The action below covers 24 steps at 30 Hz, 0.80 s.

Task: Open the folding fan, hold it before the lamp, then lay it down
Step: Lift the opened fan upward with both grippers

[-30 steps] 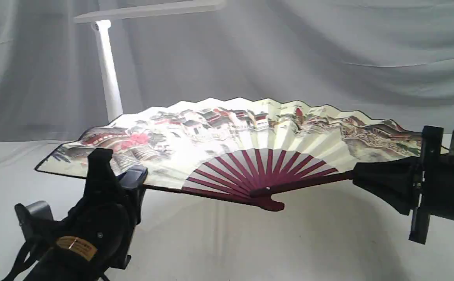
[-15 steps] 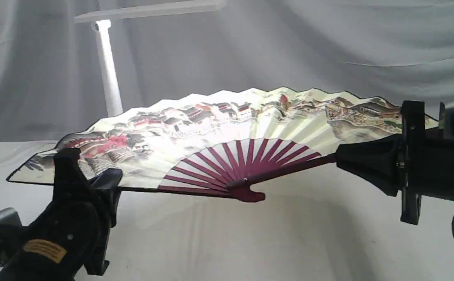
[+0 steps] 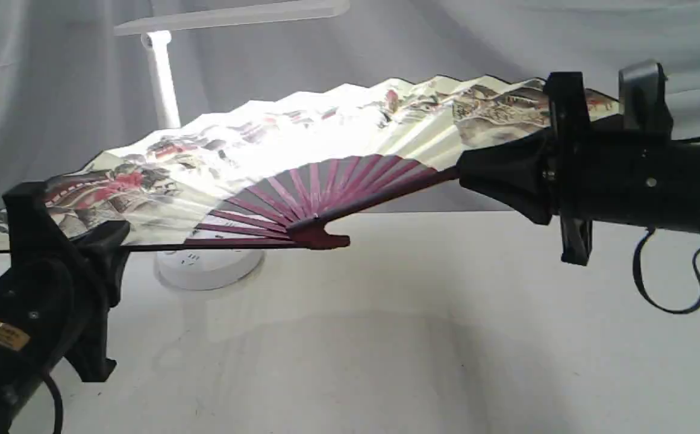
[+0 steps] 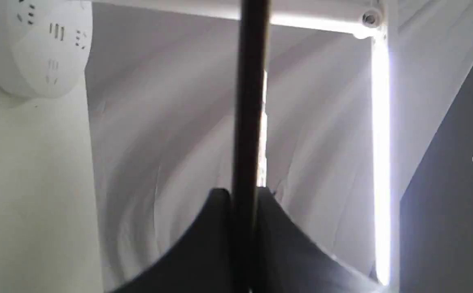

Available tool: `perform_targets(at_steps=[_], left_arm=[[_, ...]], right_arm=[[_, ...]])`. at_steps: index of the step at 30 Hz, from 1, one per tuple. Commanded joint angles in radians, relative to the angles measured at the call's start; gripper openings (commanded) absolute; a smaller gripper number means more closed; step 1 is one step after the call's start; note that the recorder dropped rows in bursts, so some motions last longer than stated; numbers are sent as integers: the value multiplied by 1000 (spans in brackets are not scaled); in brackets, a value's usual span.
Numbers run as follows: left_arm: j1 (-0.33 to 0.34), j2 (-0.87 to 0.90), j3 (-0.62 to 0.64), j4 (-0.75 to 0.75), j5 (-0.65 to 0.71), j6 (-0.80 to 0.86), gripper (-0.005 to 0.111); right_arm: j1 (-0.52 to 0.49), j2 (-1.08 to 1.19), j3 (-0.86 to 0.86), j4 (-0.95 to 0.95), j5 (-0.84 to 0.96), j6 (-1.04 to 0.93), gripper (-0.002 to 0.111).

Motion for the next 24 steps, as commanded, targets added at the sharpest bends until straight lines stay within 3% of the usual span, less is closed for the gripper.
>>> perform_targets(at_steps=[1,10,16,24], left_arm=[[65,-29,3,-141,-27,-17,0],[150,-75,-73,-28,118,-40,0],[150,-110,-97,-16,201,-43,0],[150,-158,-97,-32,195,-41,0]], right_arm=[[-10,-10,-49,8,-133,-6,0],[-1,-10,-91,8,-160,41,0],[-1,-15,-91,8,-175,50,0],[-1,-15,-91,8,-175,68,0]])
